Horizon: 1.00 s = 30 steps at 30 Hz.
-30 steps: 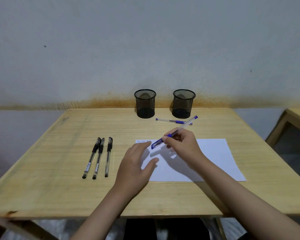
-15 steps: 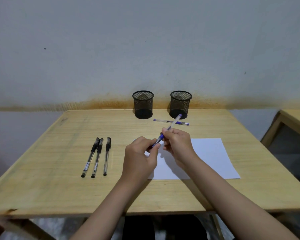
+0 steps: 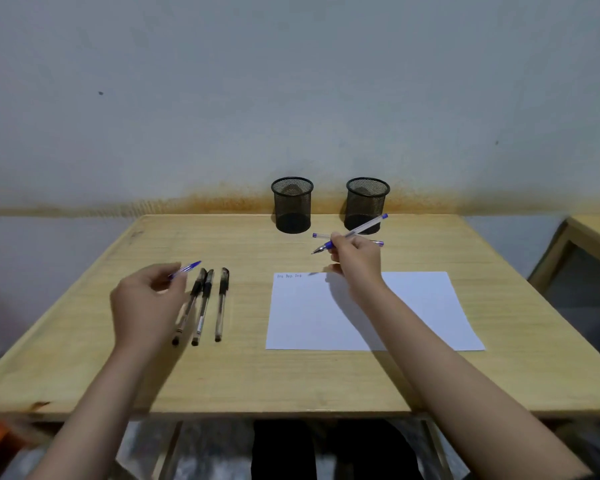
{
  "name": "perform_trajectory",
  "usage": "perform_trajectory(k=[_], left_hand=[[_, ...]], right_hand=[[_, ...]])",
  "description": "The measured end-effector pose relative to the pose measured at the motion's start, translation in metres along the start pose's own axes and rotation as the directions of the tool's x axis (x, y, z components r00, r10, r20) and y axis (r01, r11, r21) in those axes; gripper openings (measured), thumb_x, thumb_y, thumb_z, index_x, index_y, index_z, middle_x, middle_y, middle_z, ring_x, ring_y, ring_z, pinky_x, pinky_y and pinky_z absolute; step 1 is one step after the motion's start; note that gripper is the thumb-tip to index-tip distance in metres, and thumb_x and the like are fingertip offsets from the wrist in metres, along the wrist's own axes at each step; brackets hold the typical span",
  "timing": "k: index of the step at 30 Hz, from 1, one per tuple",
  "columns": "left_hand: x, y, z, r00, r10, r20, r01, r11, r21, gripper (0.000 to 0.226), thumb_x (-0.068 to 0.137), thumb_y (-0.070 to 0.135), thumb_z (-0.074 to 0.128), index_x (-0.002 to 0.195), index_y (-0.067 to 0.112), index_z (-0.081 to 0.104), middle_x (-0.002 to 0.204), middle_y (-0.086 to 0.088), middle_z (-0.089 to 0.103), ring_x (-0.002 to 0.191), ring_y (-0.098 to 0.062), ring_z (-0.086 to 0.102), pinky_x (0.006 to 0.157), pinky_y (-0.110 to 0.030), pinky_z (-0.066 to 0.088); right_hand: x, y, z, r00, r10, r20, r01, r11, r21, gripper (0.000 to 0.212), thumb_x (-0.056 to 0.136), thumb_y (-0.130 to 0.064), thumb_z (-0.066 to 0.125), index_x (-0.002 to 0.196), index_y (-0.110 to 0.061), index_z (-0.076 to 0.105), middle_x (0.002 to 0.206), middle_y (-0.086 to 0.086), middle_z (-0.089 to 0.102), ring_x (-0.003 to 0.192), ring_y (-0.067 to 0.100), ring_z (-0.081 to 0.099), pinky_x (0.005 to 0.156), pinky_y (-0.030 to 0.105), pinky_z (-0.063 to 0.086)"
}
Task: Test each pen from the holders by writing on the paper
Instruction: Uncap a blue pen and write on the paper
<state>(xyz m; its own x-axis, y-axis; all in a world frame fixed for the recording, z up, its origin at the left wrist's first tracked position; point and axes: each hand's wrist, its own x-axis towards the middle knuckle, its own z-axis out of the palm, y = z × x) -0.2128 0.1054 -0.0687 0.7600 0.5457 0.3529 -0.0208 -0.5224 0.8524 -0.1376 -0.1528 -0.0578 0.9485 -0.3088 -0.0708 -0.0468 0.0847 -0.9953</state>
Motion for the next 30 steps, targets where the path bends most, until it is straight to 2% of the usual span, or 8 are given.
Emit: perform_trajectory(k=[7, 13, 17, 23, 25, 27, 28, 30], left_hand=[[0.010, -0.048, -0.018, 0.992, -0.122, 0.011, 0.110, 0.928, 0.355, 0.019, 0.081, 0.021, 0.064, 0.096, 0.014, 0.073, 0.100, -0.011, 0.071, 0.095, -0.034, 0.061, 0.083, -0.043, 0.049], [0.010, -0.054, -0.016, 0.993, -0.117, 0.009, 0.106, 0.925, 0.364, 0.017, 0.079, 0.021, 0.065, 0.094, 0.015, 0.072, 0.097, -0.008, 0.070, 0.099, -0.035, 0.058, 0.089, -0.051, 0.045], [0.011, -0.052, -0.017, 0.990, -0.130, 0.046, 0.107, 0.934, 0.340, 0.035, 0.077, 0.020, 0.067, 0.111, 0.015, 0.063, 0.108, -0.008, 0.068, 0.107, -0.033, 0.056, 0.093, -0.052, 0.042], [-0.010, -0.013, 0.008, 0.987, 0.095, 0.131, -0.133, 0.934, 0.330, 0.042, 0.081, 0.028, 0.064, 0.120, 0.015, 0.058, 0.119, -0.010, 0.059, 0.116, -0.033, 0.049, 0.098, -0.050, 0.039], [-0.027, 0.005, 0.027, 0.957, 0.216, 0.194, -0.255, 0.944, 0.210, 0.040, 0.079, 0.032, 0.061, 0.115, 0.014, 0.060, 0.112, -0.007, 0.060, 0.107, -0.021, 0.053, 0.093, -0.033, 0.041], [-0.044, 0.018, 0.047, 0.908, 0.266, 0.324, -0.308, 0.948, 0.084, 0.041, 0.081, 0.034, 0.060, 0.119, 0.018, 0.057, 0.114, 0.000, 0.054, 0.098, 0.004, 0.049, 0.086, -0.010, 0.035], [-0.051, 0.022, 0.057, 0.866, 0.285, 0.410, -0.341, 0.937, 0.070, 0.045, 0.083, 0.038, 0.058, 0.124, 0.021, 0.052, 0.120, 0.003, 0.051, 0.102, 0.008, 0.045, 0.089, -0.010, 0.034], [-0.061, 0.022, 0.077, 0.747, 0.319, 0.584, -0.462, 0.880, 0.110, 0.056, 0.085, 0.050, 0.047, 0.134, 0.024, 0.042, 0.137, 0.005, 0.043, 0.124, -0.006, 0.037, 0.106, -0.032, 0.032]], right_hand=[[-0.014, 0.007, 0.012, 0.998, -0.045, 0.042, 0.047, 0.998, -0.038, 0.027, 0.092, -0.021, 0.059, 0.068, -0.010, 0.059, 0.068, 0.003, 0.058, 0.063, 0.011, 0.053, 0.058, 0.023, 0.050], [-0.012, 0.013, 0.008, 0.999, -0.039, 0.033, 0.042, 0.996, -0.073, 0.019, 0.092, -0.021, 0.059, 0.079, -0.007, 0.065, 0.072, 0.003, 0.063, 0.066, 0.009, 0.056, 0.065, 0.026, 0.050], [-0.011, 0.015, 0.002, 0.996, -0.078, 0.040, 0.080, 0.995, -0.063, 0.016, 0.092, -0.018, 0.060, 0.080, -0.009, 0.064, 0.074, 0.004, 0.063, 0.068, 0.012, 0.058, 0.064, 0.025, 0.051], [-0.003, 0.020, -0.002, 0.991, -0.123, 0.049, 0.126, 0.989, -0.078, 0.007, 0.091, -0.017, 0.061, 0.086, -0.011, 0.060, 0.080, 0.009, 0.066, 0.063, 0.010, 0.063, 0.065, 0.025, 0.055], [0.001, 0.021, 0.000, 0.989, -0.138, 0.059, 0.143, 0.986, -0.086, 0.006, 0.090, -0.016, 0.063, 0.086, -0.013, 0.060, 0.082, 0.008, 0.066, 0.061, 0.009, 0.065, 0.058, 0.020, 0.055], [0.005, 0.023, 0.002, 0.986, -0.153, 0.072, 0.160, 0.981, -0.107, 0.007, 0.088, -0.015, 0.065, 0.083, -0.014, 0.061, 0.079, 0.007, 0.066, 0.056, 0.007, 0.066, 0.054, 0.017, 0.054], [0.007, 0.024, 0.003, 0.983, -0.161, 0.083, 0.171, 0.977, -0.127, 0.007, 0.087, -0.013, 0.066, 0.082, -0.012, 0.061, 0.078, 0.008, 0.066, 0.055, 0.007, 0.066, 0.053, 0.016, 0.054], [0.010, 0.026, 0.003, 0.982, -0.151, 0.112, 0.169, 0.970, -0.176, 0.006, 0.086, -0.008, 0.065, 0.083, -0.006, 0.060, 0.076, 0.009, 0.064, 0.059, 0.013, 0.065, 0.050, 0.014, 0.052]])
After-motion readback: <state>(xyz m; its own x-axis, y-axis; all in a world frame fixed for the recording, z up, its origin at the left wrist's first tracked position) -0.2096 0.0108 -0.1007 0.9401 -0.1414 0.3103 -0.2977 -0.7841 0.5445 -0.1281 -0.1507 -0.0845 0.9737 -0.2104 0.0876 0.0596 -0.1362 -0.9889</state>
